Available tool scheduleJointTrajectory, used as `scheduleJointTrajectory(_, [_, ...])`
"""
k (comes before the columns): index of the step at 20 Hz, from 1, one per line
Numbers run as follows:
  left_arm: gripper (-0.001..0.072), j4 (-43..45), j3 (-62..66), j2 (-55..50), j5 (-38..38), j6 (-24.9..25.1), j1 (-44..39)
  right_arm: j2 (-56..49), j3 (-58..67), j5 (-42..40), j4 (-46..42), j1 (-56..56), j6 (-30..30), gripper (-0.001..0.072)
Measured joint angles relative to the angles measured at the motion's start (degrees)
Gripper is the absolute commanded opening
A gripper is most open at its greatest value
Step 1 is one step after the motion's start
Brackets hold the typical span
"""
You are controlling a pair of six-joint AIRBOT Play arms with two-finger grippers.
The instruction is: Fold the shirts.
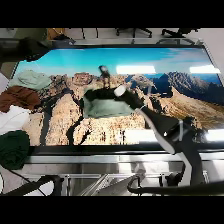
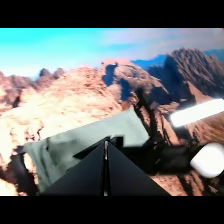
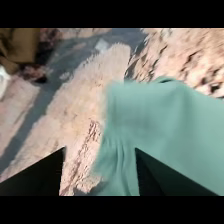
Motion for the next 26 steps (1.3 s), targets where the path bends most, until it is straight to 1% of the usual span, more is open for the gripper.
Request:
scheduleJointTrajectory(2, [0.0017, -0.02, -3.85, 2.99, -0.02, 1.57, 2.47, -2.25, 0.00, -5.44, -0.96, 3.54, -1.20, 0.0485])
scheduleJointTrajectory(4, [0.0016, -0.02, -7.23, 5.14, 0.07, 2.89, 4.17, -0.96, 0.04, -5.53, -3.52, 3.52, -1.81, 0.0485])
scheduleJointTrajectory(6, [0.0017, -0.02, -9.51, 6.49, 0.35, 3.78, 5.29, 2.64, 0.11, -2.47, -6.32, 0.22, -1.14, 0.0486])
scheduleJointTrajectory(7, [0.0016, -0.02, -10.12, 6.88, 0.55, 4.15, 5.62, 4.87, 0.13, -0.09, -8.07, -2.62, 0.31, 0.0486])
scheduleJointTrajectory(10, [0.0016, -0.04, -11.19, 7.48, 0.61, 4.66, 6.08, 9.68, 0.09, 10.32, -14.19, -12.90, 7.37, 0.0488])
scheduleJointTrajectory(13, [0.0017, -0.13, -11.58, 7.69, 0.61, 5.01, 6.12, 10.27, -0.68, 23.26, -19.85, -22.53, 13.53, 0.0490])
scheduleJointTrajectory(15, [0.0017, -0.13, -11.67, 7.78, 0.35, 5.01, 6.14, 8.66, -1.81, 29.05, -21.84, -26.27, 15.78, 0.0491])
scheduleJointTrajectory(17, [0.0017, -0.13, -11.74, 7.78, -0.04, 5.05, 6.14, 5.97, -2.60, 32.30, -22.58, -27.91, 16.76, 0.0491])
scheduleJointTrajectory(20, [0.0017, -0.13, -11.76, 7.80, -0.26, 5.18, 6.14, 1.60, -3.13, 34.32, -21.53, -28.33, 16.87, 0.0491])
scheduleJointTrajectory(23, [0.0017, -0.11, -11.76, 7.80, -0.44, 5.16, 6.14, -1.44, -3.15, 35.04, -17.49, -28.15, 15.67, 0.0485])
scheduleJointTrajectory(24, [0.0016, -0.09, -11.76, 7.80, -0.44, 5.16, 6.14, -2.10, -3.19, 35.32, -15.80, -28.09, 14.64, 0.0472])
scheduleJointTrajectory(25, [0.0016, -0.04, -11.76, 7.80, -0.46, 5.16, 6.14, -2.62, -3.23, 35.71, -13.79, -28.06, 13.27, 0.0251])
scheduleJointTrajectory(26, [0.0017, -0.07, -11.76, 7.80, -0.46, 5.16, 6.14, -3.08, -3.28, 36.11, -11.85, -28.04, 11.80, 0.0052])
